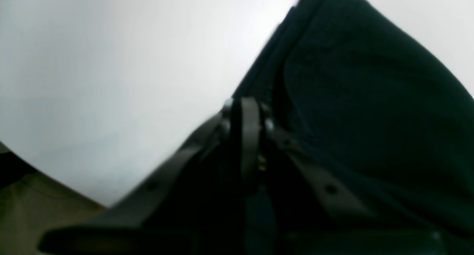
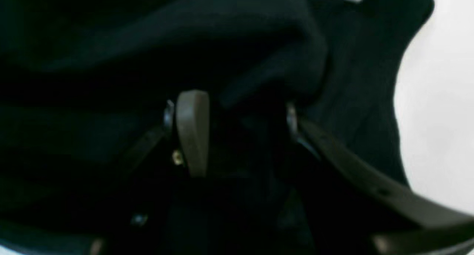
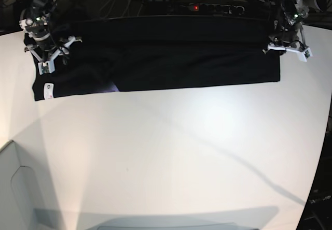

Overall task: Fold the T-shirt properly
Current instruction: 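Hold the strip end with the right gripper while the left gripper holds the other end, then lift the strip end with the left gripper and fold it toward the right gripper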

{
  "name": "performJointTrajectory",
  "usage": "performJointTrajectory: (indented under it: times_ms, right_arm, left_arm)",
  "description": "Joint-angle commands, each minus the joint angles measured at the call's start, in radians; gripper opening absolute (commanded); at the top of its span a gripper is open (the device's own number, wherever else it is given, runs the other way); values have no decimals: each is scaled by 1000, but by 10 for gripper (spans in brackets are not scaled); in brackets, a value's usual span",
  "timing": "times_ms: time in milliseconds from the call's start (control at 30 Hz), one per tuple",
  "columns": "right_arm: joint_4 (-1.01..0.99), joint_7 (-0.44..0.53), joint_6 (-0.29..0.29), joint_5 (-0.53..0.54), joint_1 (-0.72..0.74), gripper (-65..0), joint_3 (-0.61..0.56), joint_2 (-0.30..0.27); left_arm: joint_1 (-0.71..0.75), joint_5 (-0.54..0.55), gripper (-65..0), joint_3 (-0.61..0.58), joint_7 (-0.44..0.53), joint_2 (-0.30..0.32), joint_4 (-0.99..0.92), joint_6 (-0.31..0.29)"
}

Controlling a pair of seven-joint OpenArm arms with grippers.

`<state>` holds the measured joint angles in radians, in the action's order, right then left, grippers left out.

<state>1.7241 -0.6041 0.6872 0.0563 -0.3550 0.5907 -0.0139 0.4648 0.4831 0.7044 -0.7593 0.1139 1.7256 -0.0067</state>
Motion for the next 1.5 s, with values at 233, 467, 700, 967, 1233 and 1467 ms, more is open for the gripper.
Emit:
performJointTrajectory:
  times_ms: [233,467,700,967,1233,1467]
  right_arm:
    - [-26,10,11,3,9,-410,2,-8]
    - [-31,10,11,3,12,-410,2,-8]
    - [-31,10,11,1,12,-410,2,-8]
    - [-32,10,11,1,23,-409,2,-24]
    - [-32,10,11,0,34,-409,2,-24]
    - [-32,10,11,0,34,-409,2,-22]
  left_arm:
    - [10,1,-138,4,7,10,17,1]
    - [10,1,-172,-24,7,10,11,0]
    - [9,1,-482,-68,17,11,-57,0]
    - [4,1,-650,-61,17,10,-6,0]
    - [24,2,-650,-174,16,-32,282,0]
    - [16,-5,-650,-484,19,-32,297,0]
